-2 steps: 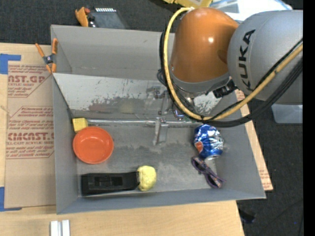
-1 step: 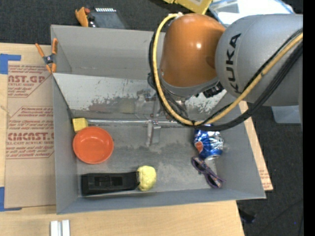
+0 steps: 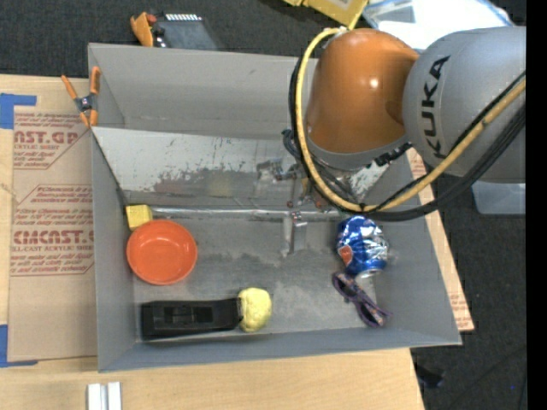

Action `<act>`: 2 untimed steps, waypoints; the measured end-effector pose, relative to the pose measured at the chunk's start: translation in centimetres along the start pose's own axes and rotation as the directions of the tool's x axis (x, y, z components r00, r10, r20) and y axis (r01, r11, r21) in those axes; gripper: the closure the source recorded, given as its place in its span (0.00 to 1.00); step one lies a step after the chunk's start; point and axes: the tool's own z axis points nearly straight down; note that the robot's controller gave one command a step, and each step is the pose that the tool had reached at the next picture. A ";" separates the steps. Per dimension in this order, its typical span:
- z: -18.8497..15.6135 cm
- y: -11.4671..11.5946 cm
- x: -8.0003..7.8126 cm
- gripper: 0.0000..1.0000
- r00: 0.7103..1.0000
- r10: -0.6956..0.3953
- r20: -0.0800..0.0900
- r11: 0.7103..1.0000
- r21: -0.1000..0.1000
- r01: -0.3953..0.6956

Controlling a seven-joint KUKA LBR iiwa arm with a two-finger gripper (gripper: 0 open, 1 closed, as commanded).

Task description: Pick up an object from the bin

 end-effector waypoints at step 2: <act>5.2 4.5 -1.0 0.00 1.000 -0.005 0.012 1.000 -0.002 0.005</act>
Offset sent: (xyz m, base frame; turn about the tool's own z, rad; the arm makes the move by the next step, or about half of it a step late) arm 0.0024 0.0393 -0.1157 -0.0050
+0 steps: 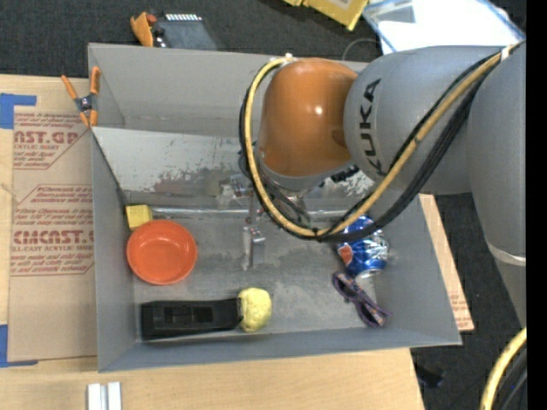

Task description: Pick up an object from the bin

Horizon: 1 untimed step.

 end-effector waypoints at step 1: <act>4.6 -0.6 0.5 0.00 1.000 -0.002 -0.013 1.000 0.002 0.002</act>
Offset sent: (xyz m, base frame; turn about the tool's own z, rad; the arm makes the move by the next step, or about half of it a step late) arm -0.0021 0.0360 -0.0184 -0.0528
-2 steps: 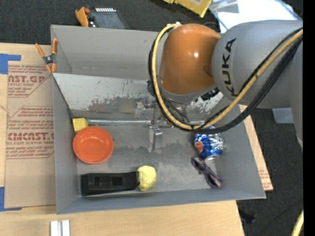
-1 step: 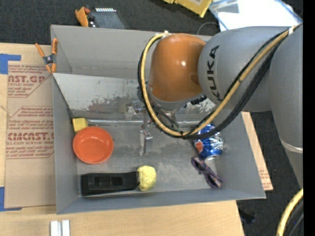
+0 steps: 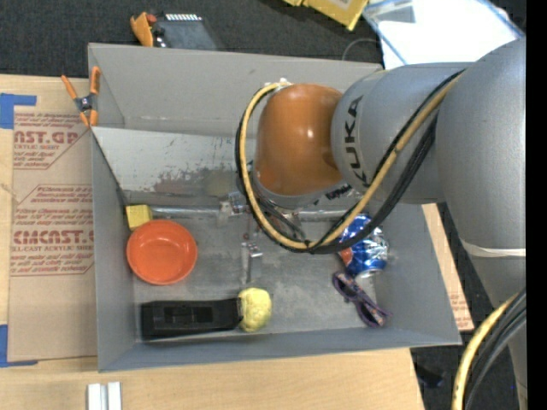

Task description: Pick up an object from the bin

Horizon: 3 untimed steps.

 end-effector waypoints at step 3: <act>6.8 10.3 -4.7 0.00 0.981 -0.193 0.008 0.981 0.004 0.193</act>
Offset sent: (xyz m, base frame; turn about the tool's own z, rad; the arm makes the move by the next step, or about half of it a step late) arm 0.0002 0.0725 -0.0624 -0.1497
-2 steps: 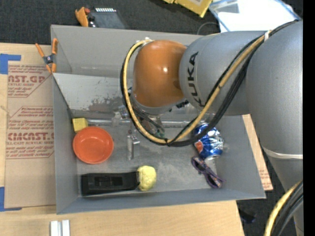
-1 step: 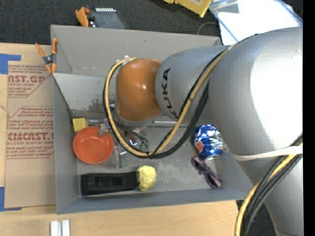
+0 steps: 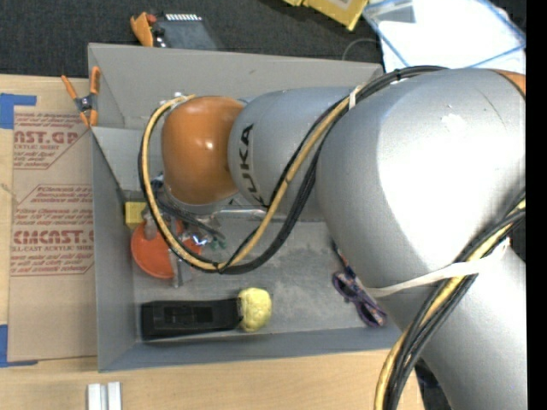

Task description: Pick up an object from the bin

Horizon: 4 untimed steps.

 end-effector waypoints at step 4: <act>-1.9 3.0 2.0 1.00 1.000 -0.021 -0.013 1.000 -0.003 0.021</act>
Offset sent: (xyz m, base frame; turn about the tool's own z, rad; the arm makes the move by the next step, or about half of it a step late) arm -0.0227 0.0196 0.0203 -0.0199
